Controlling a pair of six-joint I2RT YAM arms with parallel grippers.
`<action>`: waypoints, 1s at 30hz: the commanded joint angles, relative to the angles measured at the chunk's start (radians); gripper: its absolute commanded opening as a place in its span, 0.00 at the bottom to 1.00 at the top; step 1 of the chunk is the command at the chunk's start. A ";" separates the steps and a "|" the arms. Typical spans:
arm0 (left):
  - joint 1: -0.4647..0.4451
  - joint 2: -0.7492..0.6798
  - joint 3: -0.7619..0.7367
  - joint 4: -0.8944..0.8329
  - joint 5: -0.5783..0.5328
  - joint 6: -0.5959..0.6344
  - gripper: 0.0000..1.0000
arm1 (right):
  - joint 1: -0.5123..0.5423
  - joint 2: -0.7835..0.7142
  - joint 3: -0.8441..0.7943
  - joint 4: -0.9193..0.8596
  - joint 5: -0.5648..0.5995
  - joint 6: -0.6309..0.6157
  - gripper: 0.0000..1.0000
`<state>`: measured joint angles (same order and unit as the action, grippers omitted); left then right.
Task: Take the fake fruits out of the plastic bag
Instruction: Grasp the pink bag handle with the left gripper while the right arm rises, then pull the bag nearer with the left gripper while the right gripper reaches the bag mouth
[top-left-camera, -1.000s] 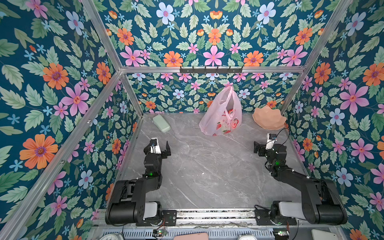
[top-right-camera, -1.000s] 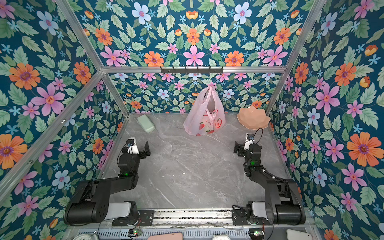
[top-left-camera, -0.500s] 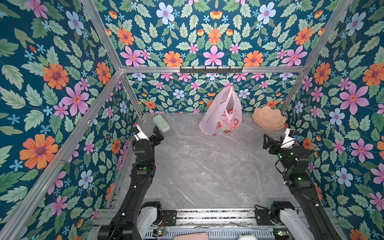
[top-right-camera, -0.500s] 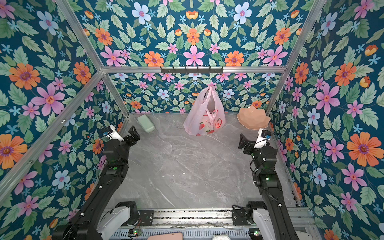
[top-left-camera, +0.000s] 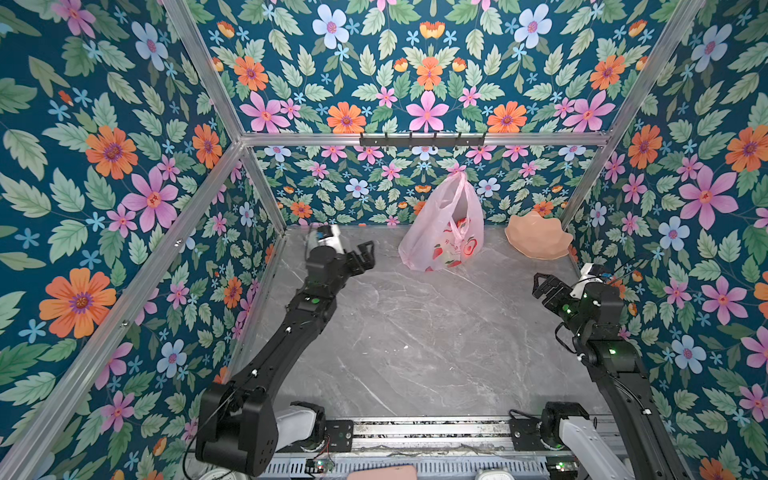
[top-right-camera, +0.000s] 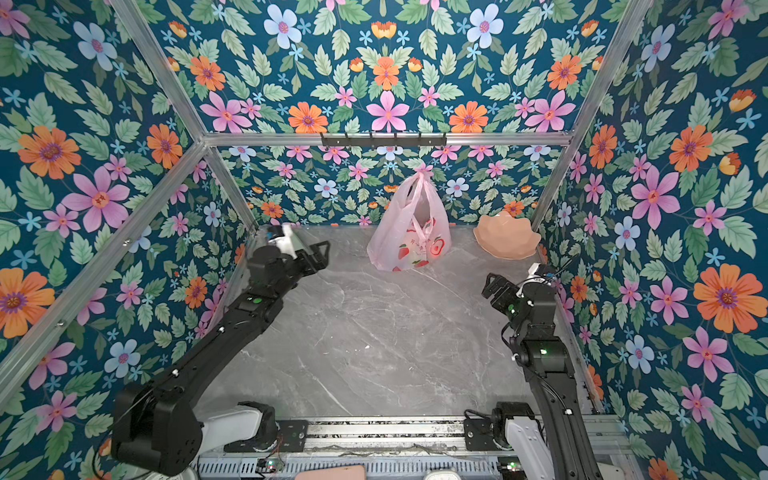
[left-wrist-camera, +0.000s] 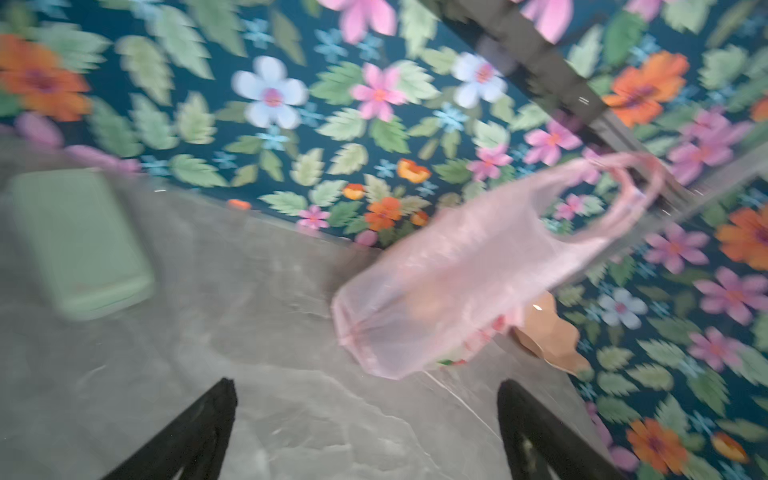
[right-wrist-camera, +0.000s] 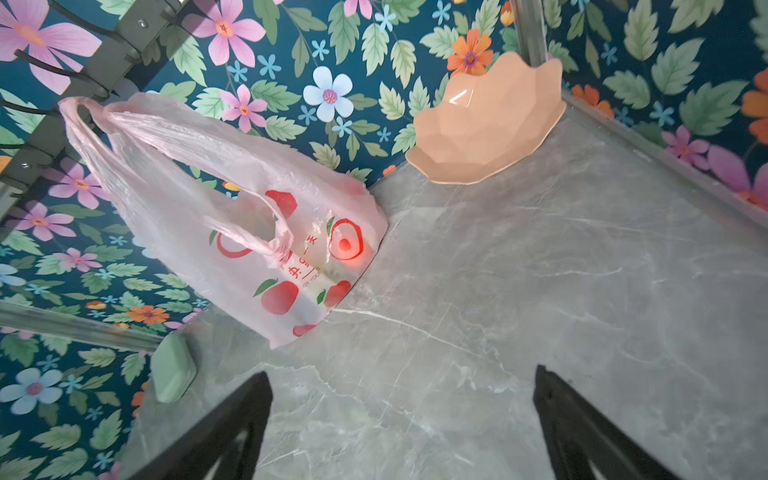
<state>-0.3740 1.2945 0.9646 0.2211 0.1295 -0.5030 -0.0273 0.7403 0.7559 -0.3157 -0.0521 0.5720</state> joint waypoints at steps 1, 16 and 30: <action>-0.123 0.098 0.134 -0.006 -0.077 0.108 1.00 | 0.003 0.019 0.008 0.031 -0.062 0.035 0.99; -0.371 0.700 0.879 -0.174 -0.437 0.361 1.00 | 0.005 -0.016 -0.060 0.070 -0.100 0.033 0.99; -0.357 1.022 1.276 -0.241 -0.593 0.250 0.63 | 0.004 0.000 -0.084 0.070 -0.097 -0.018 0.99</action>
<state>-0.7403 2.3157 2.2284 -0.0444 -0.4194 -0.2115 -0.0235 0.7357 0.6670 -0.2638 -0.1528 0.5728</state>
